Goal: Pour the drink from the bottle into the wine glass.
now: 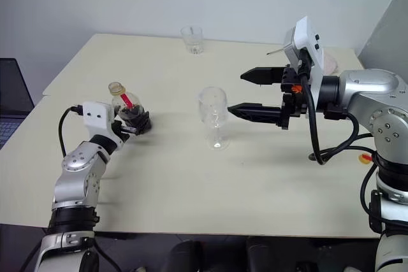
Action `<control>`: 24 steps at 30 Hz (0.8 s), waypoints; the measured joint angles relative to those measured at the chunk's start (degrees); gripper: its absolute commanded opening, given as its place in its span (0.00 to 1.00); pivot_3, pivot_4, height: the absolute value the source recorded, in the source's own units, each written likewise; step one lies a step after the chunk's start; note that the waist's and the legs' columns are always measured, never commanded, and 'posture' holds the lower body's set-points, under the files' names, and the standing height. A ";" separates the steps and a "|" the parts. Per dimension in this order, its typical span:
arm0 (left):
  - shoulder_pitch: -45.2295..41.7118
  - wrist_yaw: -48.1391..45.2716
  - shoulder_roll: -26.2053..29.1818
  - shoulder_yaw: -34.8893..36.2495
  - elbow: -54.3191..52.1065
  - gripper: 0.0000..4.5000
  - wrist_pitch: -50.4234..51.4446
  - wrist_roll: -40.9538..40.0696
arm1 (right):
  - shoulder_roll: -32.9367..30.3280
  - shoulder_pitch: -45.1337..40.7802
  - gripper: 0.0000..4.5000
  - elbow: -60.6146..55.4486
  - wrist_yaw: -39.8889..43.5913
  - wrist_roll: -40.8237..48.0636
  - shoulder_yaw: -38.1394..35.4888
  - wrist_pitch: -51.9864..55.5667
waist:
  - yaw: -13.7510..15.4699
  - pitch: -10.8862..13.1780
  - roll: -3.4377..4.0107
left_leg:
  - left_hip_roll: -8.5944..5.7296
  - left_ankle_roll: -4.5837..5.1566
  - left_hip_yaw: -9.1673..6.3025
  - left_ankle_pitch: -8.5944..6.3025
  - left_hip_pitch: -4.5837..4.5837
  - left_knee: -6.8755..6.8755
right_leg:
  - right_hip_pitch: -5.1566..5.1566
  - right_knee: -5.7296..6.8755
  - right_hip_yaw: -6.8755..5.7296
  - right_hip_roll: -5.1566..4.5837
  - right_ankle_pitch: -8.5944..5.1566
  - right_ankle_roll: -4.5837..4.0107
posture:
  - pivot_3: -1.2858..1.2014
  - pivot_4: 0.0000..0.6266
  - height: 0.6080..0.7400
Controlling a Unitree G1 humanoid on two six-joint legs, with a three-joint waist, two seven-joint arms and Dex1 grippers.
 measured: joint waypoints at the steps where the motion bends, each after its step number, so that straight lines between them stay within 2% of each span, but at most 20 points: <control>1: -0.69 -0.20 0.31 -0.35 0.90 1.00 -0.01 0.25 | 0.00 0.00 0.99 -0.01 -0.06 0.02 0.00 0.05 | -0.01 0.00 0.00 | -0.01 0.00 0.01 0.00 0.00 0.00 | 0.00 0.00 0.00 0.00 0.00 0.01 | 0.52 0.24 1.00; 14: -11.05 -3.78 1.12 -2.09 21.06 1.00 -9.43 3.61 | -1.33 -0.02 0.99 -1.42 -1.32 0.78 0.40 1.75 | 0.03 0.00 0.00 | -0.02 0.00 0.01 0.00 -0.31 0.02 | -0.28 0.02 -0.04 0.01 0.06 -0.04 | 0.52 0.24 1.00; 18: -14.69 -5.02 0.55 -2.88 28.48 0.80 -14.24 4.30 | -1.73 -0.02 1.00 -1.88 -1.85 1.69 0.40 2.32 | 0.08 0.00 0.00 | -0.06 0.00 0.00 0.00 -0.40 0.05 | -0.33 0.01 -0.07 0.01 0.09 -0.05 | 0.52 0.24 1.00; 21: -15.20 -5.94 0.17 -2.98 30.58 0.60 -16.66 4.31 | -2.37 -0.01 1.00 -2.51 -2.65 1.76 0.35 2.78 | 0.05 0.00 0.00 | -0.04 0.00 -0.01 0.00 -0.45 0.04 | -0.36 0.01 -0.09 -0.01 0.10 -0.05 | 0.52 0.24 1.00; 24: -15.42 -6.88 0.15 -2.98 31.40 0.46 -17.62 4.20 | -2.82 0.21 1.00 -2.82 -2.82 1.89 -0.01 2.96 | 0.09 0.00 0.00 | -0.04 0.00 -0.04 0.00 -0.48 0.04 | -0.37 0.01 -0.15 -0.01 0.10 -0.05 | 0.52 0.24 1.00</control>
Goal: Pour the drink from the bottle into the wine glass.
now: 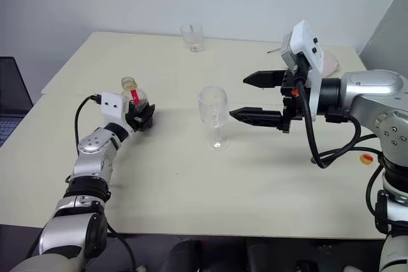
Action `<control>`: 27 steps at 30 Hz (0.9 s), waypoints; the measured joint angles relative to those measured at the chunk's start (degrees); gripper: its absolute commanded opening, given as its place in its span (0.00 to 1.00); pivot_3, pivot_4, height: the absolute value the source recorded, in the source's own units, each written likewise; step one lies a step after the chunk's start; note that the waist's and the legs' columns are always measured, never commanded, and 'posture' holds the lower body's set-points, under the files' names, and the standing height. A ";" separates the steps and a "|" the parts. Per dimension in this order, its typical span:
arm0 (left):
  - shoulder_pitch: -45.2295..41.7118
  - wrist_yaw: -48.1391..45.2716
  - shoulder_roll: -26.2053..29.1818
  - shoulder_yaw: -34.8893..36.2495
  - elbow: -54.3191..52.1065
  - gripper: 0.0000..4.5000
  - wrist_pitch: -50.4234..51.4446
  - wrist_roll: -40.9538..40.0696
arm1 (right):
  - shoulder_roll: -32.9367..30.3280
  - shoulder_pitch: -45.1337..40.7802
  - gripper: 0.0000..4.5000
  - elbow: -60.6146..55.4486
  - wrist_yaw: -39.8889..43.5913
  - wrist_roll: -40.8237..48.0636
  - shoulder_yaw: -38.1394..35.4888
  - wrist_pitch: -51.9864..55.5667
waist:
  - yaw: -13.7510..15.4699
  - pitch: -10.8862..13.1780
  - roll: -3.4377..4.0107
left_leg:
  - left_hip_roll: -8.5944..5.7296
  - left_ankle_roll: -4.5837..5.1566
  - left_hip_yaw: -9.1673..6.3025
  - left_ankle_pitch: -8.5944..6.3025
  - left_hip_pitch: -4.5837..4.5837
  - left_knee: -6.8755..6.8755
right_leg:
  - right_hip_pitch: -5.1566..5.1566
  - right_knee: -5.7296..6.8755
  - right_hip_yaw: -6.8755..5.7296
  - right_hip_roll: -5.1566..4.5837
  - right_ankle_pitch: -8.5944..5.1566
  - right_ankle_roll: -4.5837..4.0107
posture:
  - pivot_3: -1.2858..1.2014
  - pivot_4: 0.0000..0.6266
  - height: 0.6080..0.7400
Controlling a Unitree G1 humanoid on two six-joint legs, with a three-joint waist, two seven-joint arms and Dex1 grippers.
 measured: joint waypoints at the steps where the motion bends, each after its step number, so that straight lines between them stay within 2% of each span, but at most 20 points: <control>1: -0.01 -0.47 0.00 0.00 0.01 0.43 -0.05 -0.01 | -0.33 0.16 1.00 -0.01 -0.04 0.03 -0.40 0.02 | 0.00 0.00 0.00 | 0.00 0.00 -0.02 0.00 -0.02 0.01 | -0.01 0.00 -0.02 0.00 0.00 0.00 | 0.52 0.24 1.00; 6: -3.35 -2.32 0.01 -0.12 0.68 0.35 -0.06 -0.01 | -1.09 1.95 1.00 -0.92 -0.80 0.05 -1.98 -0.01 | 0.04 0.01 -0.01 | -0.03 0.00 -0.16 0.00 -0.19 0.10 | -0.05 0.00 -0.16 0.01 0.01 0.02 | 0.52 0.24 1.00; 11: -11.21 -5.08 1.01 -1.30 0.41 0.34 0.02 0.14 | -1.55 5.82 1.00 -2.50 -2.94 0.53 -4.28 0.14 | 0.11 0.01 -0.03 | -0.08 -0.01 -0.23 0.00 -0.29 0.20 | -0.06 -0.02 -0.21 0.03 0.02 0.03 | 0.52 0.24 1.00; 16: -19.16 -10.50 1.89 -5.32 0.35 0.34 -0.26 1.81 | -1.78 12.82 1.00 -6.39 -7.75 1.96 -8.97 0.90 | 0.18 0.02 -0.03 | -0.15 -0.01 -0.24 0.00 -0.31 0.22 | -0.04 -0.02 -0.23 0.04 0.01 0.05 | 0.52 0.24 1.00; 27: -24.71 -17.34 2.02 -15.05 7.33 0.34 -13.45 10.50 | 4.45 27.23 1.00 -17.41 -15.17 1.44 -15.46 -9.25 | -0.08 0.02 -0.02 | -0.12 -0.01 -0.32 0.01 -0.27 0.25 | -0.04 0.05 -0.24 0.22 -0.02 0.10 | 0.52 0.24 1.00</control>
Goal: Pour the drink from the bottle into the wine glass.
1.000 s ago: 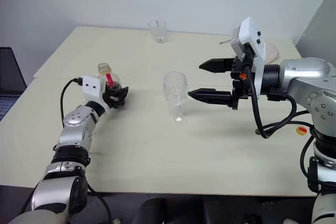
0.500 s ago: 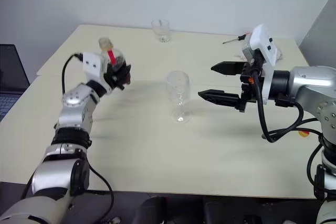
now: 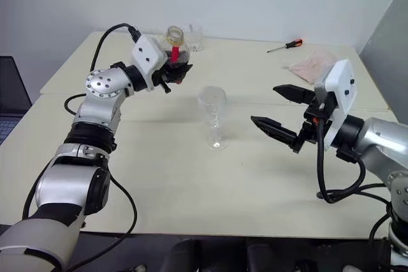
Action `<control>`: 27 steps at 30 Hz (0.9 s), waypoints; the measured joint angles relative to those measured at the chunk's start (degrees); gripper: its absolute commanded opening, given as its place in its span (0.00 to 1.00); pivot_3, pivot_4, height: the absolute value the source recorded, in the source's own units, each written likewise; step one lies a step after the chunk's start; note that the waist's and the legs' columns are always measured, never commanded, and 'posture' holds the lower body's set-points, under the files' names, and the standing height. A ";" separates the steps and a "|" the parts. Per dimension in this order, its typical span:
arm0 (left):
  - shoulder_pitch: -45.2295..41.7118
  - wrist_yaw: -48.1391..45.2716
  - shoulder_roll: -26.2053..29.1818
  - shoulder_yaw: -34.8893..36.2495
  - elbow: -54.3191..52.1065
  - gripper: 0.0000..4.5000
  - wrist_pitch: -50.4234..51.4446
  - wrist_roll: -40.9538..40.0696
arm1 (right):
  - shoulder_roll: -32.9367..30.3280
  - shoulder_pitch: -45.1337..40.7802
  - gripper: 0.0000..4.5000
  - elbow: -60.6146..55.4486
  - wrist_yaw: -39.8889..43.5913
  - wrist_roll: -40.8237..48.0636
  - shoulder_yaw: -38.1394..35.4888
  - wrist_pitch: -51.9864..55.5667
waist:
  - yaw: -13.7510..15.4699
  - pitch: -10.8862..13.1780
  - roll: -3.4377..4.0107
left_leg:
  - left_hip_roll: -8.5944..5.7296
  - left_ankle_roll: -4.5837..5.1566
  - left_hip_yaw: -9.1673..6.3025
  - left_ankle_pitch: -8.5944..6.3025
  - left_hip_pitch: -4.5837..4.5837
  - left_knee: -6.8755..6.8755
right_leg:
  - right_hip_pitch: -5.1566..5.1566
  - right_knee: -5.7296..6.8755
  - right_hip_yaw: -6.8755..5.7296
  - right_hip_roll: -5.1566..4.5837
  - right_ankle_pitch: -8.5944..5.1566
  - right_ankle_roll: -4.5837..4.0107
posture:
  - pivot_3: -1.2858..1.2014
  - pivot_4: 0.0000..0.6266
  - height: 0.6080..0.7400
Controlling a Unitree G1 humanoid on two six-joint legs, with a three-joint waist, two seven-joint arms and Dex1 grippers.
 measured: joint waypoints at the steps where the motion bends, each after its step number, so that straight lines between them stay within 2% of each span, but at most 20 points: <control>1: -0.48 0.13 0.02 -0.54 0.99 0.34 -1.59 0.98 | -0.01 2.07 1.00 -1.08 -0.32 -0.55 -0.14 -0.91 | 0.08 0.00 0.00 | -0.01 0.00 -0.01 0.00 -0.01 0.00 | 0.01 0.00 -0.02 -0.01 0.00 0.00 | 0.52 0.24 1.00; 4: -1.97 1.05 0.47 -1.55 3.36 0.34 -5.51 3.31 | -0.01 6.99 1.00 -2.72 -0.87 -1.56 0.01 -2.02 | 0.15 0.00 0.00 | -0.06 0.00 0.03 0.00 -0.03 0.05 | 0.02 -0.01 0.02 -0.07 0.00 0.03 | 0.52 0.24 1.00; 8: -3.09 3.49 0.52 -3.04 5.19 0.34 -10.67 6.37 | -0.23 8.90 1.00 -4.54 -1.73 -1.51 0.05 -2.79 | 0.09 0.00 0.00 | -0.03 0.00 0.04 0.00 -0.03 0.25 | 0.06 0.01 0.04 -0.06 0.02 0.15 | 0.52 0.24 1.00; 16: -4.95 8.15 1.53 -6.60 10.27 0.32 -18.58 13.37 | -1.49 9.83 1.00 -5.55 -2.09 -1.43 0.31 -3.86 | 0.09 0.00 -0.01 | -0.02 0.00 0.06 0.00 -0.04 0.51 | 0.12 0.05 0.09 -0.04 0.00 0.38 | 0.52 0.24 1.00; 27: -5.68 14.54 3.33 -9.46 12.93 0.32 -23.40 19.08 | -2.86 10.41 1.00 -5.46 -2.10 -1.43 0.11 -5.50 | 0.15 0.00 -0.01 | -0.02 0.00 0.11 0.00 -0.05 0.55 | 0.12 0.05 0.13 -0.05 0.09 0.28 | 0.52 0.24 1.00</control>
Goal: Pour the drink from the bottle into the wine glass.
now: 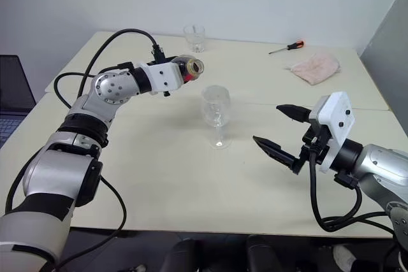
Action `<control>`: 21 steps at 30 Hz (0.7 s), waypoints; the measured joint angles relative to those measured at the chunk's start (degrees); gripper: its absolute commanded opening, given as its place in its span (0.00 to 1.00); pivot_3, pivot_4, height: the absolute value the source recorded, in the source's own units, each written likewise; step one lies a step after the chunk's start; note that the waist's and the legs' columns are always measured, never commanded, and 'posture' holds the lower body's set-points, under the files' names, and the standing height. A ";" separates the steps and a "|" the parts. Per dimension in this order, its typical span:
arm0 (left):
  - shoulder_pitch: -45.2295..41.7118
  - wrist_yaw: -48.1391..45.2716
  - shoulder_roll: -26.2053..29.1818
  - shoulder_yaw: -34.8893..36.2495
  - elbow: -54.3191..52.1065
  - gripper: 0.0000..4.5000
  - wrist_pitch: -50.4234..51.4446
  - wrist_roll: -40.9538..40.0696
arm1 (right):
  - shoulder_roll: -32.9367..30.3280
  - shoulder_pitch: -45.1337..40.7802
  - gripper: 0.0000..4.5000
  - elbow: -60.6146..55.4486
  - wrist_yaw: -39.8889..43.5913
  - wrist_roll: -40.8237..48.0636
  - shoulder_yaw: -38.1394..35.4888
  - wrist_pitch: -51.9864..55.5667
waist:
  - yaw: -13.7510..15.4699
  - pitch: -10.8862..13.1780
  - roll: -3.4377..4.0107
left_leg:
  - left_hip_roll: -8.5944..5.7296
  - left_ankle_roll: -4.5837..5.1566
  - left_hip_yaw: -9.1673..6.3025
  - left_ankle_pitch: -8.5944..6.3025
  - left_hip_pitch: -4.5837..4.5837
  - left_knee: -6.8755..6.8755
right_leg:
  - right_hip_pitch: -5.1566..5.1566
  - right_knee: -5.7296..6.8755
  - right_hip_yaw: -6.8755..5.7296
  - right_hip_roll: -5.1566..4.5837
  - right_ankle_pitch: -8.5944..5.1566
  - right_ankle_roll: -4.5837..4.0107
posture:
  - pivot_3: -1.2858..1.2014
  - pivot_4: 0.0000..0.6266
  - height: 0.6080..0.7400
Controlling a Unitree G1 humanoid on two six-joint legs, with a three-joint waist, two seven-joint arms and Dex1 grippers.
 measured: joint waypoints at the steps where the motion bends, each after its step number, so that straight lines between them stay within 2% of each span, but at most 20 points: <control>1: -0.11 0.16 0.00 -0.23 0.08 0.32 -0.27 0.15 | -0.11 0.00 1.00 0.03 0.03 -0.01 0.00 -0.19 | 0.00 0.00 0.00 | 0.00 0.00 0.00 0.00 0.00 0.01 | 0.00 0.01 0.00 0.00 0.00 0.00 | 0.52 0.24 1.00; 21: -4.17 9.54 0.82 -6.26 1.00 0.32 -3.78 10.14 | -1.96 0.82 1.00 1.00 0.77 -0.10 0.00 -0.82 | -0.02 0.00 0.00 | -0.01 0.00 0.02 0.00 0.00 0.03 | 0.00 0.03 0.03 0.00 0.03 -0.01 | 0.52 0.24 1.00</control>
